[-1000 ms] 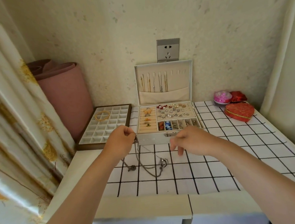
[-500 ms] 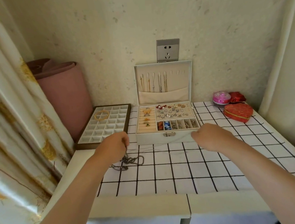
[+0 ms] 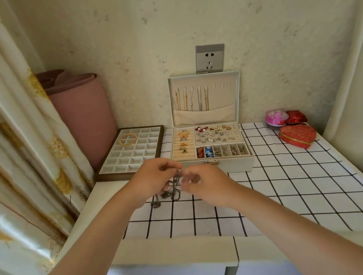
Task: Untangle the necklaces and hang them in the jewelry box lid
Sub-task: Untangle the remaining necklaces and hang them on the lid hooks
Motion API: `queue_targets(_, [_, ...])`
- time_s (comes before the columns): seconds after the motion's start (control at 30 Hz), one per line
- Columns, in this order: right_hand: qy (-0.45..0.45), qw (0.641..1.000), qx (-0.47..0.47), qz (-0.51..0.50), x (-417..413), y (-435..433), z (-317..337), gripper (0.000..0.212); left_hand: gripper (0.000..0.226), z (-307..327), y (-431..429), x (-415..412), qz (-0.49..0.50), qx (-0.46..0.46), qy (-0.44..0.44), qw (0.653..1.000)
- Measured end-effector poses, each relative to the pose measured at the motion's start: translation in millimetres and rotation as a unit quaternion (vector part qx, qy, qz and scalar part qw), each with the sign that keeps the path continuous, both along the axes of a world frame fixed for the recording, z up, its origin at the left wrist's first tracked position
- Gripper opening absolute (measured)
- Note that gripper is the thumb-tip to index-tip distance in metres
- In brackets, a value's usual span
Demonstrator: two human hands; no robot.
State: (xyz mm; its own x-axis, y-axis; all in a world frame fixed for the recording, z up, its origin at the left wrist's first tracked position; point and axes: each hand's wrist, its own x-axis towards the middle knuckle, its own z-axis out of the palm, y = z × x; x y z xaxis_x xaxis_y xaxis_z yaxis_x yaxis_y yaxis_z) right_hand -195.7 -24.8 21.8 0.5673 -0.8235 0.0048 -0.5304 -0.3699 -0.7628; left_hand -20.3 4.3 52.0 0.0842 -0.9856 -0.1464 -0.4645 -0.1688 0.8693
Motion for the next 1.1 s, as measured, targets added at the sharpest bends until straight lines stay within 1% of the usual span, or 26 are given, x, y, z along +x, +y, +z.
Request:
queue_targets(0.07, [-0.046, 0.999, 0.019, -0.01, 9.6, -3.9, -2.1, 0.008, 0.017, 4.2, 3.5, -1.9, 0.009, 0.01, 0.048, 0.999])
queue_targets(0.1, [-0.065, 0.997, 0.027, -0.017, 11.0, -5.4, -0.1, 0.006, 0.015, 5.5, 4.8, -1.8, 0.013, 0.01, 0.061, 0.998])
queue_targets(0.13, [-0.081, 0.996, 0.039, -0.023, 10.7, -7.2, 2.0, 0.01, 0.014, 6.3, 5.5, -1.2, 0.019, 0.007, 0.072, 0.997])
queue_targets(0.2, [-0.102, 0.993, 0.061, -0.029, 7.2, -8.5, 6.9, 0.01, 0.012, 5.5, 5.1, 1.9, 0.032, -0.006, 0.076, 0.997])
queue_targets(0.27, [-0.102, 0.992, 0.061, -0.037, 2.5, -9.4, 10.1, 0.012, 0.01, 2.9, 3.8, 6.2, 0.034, -0.026, 0.037, 0.998])
queue_targets(0.37, [-0.092, 0.991, 0.076, -0.06, -2.2, -12.1, 12.6, 0.012, 0.009, -2.2, 2.8, 10.1, 0.003, -0.052, -0.047, 0.998])
queue_targets(0.47, [-0.083, 0.993, 0.05, -0.065, -4.6, -13.1, 18.4, 0.015, 0.012, -3.9, 2.9, 9.0, -0.046, -0.07, -0.069, 0.994])
queue_targets(0.57, [-0.09, 0.992, 0.043, -0.075, -7.1, -13.7, 21.2, 0.029, 0.016, -4.1, 1.3, 5.9, -0.074, -0.097, -0.091, 0.988])
queue_targets(0.63, [-0.068, 0.994, 0.036, -0.072, -8.4, -14.2, 22.6, 0.036, 0.015, -3.9, 0.2, 4.3, -0.078, -0.1, -0.101, 0.987])
queue_targets(0.67, [-0.051, 0.996, 0.031, -0.067, -9.8, -15.3, 22.9, 0.035, 0.015, -3.8, 0.0, 4.2, -0.079, -0.1, -0.113, 0.985])
queue_targets(0.73, [-0.012, 0.998, 0.013, -0.053, -15.9, -16.9, 25.2, 0.028, 0.013, -3.9, 0.0, 5.8, -0.078, -0.101, -0.159, 0.979])
queue_targets(0.8, [0.019, 0.998, -0.004, -0.052, -25.5, -20.2, 27.8, 0.023, 0.009, -2.8, 1.1, 8.3, -0.081, -0.089, -0.198, 0.973])
queue_targets(0.87, [0.025, 0.998, -0.01, -0.062, -37.2, -24.1, 31.1, 0.024, 0.003, -1.6, 0.9, 12.0, -0.094, -0.063, -0.217, 0.97])
queue_targets(0.97, [0.031, 0.995, -0.036, -0.092, -53.2, -30.5, 34.2, 0.034, 0.006, 0.5, 1.3, 16.9, -0.115, -0.019, -0.249, 0.962])
queue_targets(1.03, [0.029, 0.992, -0.039, -0.115, -61.6, -31.9, 36.5, 0.041, 0.009, 1.4, 1.6, 18.7, -0.112, -0.001, -0.268, 0.957])
queue_targets(1.1, [0.074, 0.989, -0.021, -0.124, -69.5, -31.6, 35.3, 0.046, 0.014, 2.1, 0.7, 19.3, -0.106, 0.008, -0.297, 0.949])
